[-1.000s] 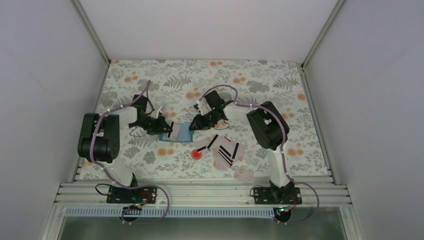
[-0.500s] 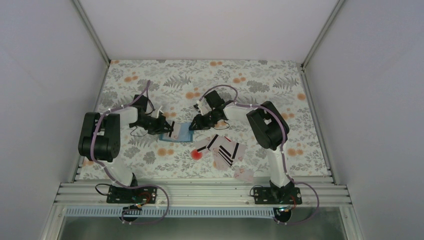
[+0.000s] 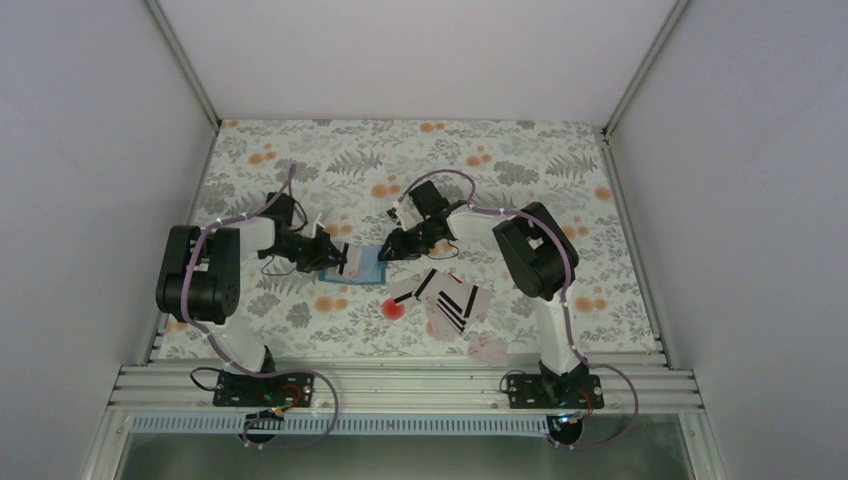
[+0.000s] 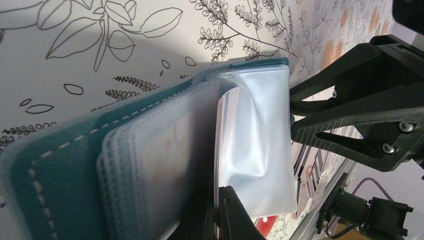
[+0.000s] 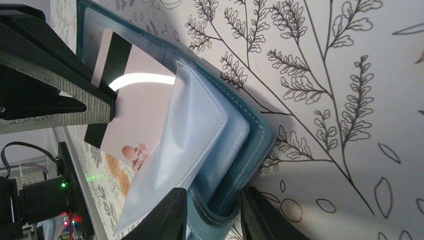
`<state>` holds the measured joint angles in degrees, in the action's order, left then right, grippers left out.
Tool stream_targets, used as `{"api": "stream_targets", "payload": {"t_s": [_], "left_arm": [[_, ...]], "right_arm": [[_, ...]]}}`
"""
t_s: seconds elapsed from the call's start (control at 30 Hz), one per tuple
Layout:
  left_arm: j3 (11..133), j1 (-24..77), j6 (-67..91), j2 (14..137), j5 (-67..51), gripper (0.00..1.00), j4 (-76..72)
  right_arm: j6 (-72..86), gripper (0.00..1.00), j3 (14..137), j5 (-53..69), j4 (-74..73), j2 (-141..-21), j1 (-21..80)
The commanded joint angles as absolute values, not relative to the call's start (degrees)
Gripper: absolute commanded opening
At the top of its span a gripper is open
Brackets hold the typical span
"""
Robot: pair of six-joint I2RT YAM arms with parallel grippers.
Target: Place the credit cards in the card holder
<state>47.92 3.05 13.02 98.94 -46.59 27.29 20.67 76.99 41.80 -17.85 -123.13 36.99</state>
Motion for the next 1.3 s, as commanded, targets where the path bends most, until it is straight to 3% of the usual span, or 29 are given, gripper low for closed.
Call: {"api": "stream_targets", "payload": {"t_s": [0.0, 0.7, 1.27], "left_arm": [[46.0, 3.3, 16.0, 99.3, -43.6, 0.02, 25.1], [41.9, 2.8, 20.8, 94.7, -37.9, 0.02, 23.0], [30.5, 3.7, 35.2, 90.6, -39.2, 0.02, 7.1]], "right_arm": [[19.2, 0.29, 73.1, 31.3, -25.3, -130.6, 38.2], [19.4, 0.29, 72.4, 31.3, -25.0, -130.3, 38.1], [19.8, 0.29, 72.2, 31.6, -24.9, -129.9, 38.1]]}}
